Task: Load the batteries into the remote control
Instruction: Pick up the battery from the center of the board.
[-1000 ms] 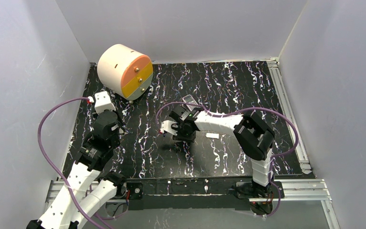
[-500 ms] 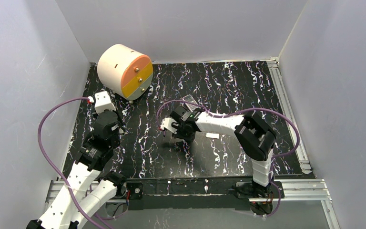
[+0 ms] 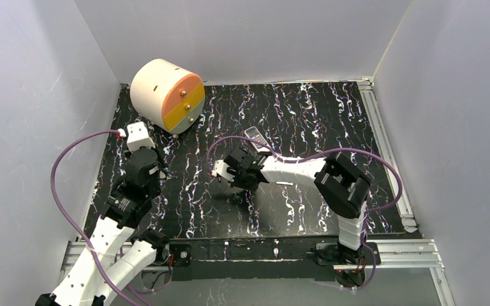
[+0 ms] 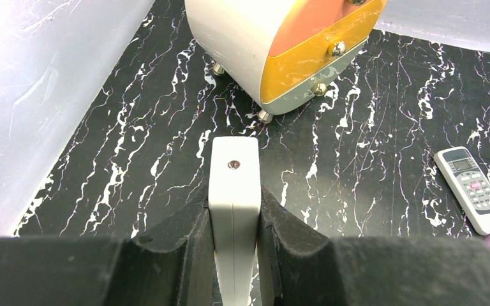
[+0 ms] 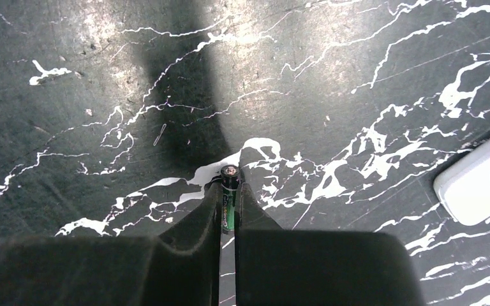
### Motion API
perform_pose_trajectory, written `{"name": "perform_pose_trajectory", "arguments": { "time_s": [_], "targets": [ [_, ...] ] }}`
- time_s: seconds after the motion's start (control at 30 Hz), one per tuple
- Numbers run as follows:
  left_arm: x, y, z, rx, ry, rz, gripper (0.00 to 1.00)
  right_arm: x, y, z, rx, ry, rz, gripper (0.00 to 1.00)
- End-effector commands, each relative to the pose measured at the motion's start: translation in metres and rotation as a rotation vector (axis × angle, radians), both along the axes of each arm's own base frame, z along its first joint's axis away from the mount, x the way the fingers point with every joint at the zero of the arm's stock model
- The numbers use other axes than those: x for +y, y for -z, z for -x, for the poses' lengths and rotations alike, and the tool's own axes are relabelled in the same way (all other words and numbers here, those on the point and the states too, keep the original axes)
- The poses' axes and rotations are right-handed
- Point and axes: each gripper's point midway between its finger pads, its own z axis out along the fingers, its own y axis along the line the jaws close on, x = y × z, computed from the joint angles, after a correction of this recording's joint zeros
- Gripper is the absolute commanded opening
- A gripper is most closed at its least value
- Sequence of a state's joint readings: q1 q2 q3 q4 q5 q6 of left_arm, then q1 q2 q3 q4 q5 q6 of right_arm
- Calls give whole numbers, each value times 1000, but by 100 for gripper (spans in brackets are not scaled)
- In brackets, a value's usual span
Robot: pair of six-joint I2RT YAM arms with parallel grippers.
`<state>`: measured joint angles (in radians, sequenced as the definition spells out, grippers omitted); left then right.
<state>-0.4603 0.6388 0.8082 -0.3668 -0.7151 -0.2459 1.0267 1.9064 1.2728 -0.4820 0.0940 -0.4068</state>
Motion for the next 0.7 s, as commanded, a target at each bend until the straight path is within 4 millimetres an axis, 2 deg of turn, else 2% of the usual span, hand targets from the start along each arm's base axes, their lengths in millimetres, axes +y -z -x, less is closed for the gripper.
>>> {"name": "perform_pose_trajectory", "arguments": {
  "time_s": [0.0, 0.07, 0.17, 0.3, 0.37, 0.57, 0.67],
  "targets": [
    [1, -8, -1, -27, -9, 12, 0, -23, 34, 6, -26, 46, 103, 6],
    [0, -8, -2, -28, -6, 13, 0, -23, 31, 6, -42, 64, 79, 5],
    [-3, -6, -3, -20, 10, 15, 0, -15, 14, 2, -77, 113, -8, 4],
    [-22, -3, -8, -2, 106, 36, 0, -4, -20, -7, -90, 253, -179, 4],
    [-36, 0, -11, 3, 179, 57, 0, -4, -36, -13, -93, 346, -259, 4],
    [-95, 4, -19, 46, 443, 173, 0, -14, -81, -27, -89, 637, -530, 1],
    [-123, -5, -17, 47, 555, 278, 0, -26, -104, -33, -93, 759, -650, 1]
  ]
}}
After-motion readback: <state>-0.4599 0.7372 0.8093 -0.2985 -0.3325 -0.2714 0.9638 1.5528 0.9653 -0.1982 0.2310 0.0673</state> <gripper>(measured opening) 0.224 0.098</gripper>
